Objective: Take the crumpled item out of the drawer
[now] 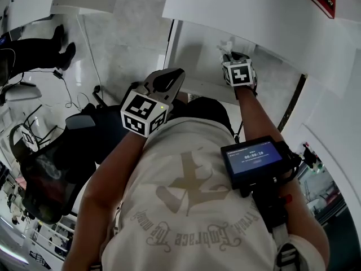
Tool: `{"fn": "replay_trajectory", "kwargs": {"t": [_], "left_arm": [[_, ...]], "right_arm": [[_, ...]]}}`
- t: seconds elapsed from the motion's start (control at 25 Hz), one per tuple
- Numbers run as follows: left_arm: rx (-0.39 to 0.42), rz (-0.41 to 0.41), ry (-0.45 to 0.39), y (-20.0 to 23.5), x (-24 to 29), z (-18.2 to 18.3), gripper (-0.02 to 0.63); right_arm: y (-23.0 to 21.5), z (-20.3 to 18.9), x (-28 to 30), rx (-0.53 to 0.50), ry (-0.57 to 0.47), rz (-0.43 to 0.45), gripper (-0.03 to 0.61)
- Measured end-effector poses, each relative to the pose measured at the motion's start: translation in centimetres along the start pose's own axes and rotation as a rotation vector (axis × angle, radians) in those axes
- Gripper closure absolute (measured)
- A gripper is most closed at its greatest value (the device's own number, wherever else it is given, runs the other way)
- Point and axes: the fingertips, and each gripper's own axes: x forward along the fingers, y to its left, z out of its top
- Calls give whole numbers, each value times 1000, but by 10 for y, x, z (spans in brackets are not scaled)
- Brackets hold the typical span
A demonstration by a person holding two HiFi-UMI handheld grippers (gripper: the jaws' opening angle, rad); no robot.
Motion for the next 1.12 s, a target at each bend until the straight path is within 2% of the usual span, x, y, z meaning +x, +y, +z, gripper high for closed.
{"fn": "replay_trajectory", "kwargs": {"t": [0.2, 0.44, 0.76, 1.12], "left_arm": [[-11, 27, -19, 3, -1, -7, 586], [3, 33, -64, -53, -26, 4, 586], [37, 31, -104, -77, -59, 0, 586], [53, 47, -137, -76, -71, 2, 586]], "right_arm": [[3, 0, -2, 2, -27, 20, 468], [7, -10, -75, -7, -100, 40, 468], [34, -11, -122, -18, -183, 54, 468], [42, -13, -141, -14, -223, 61, 468]]}}
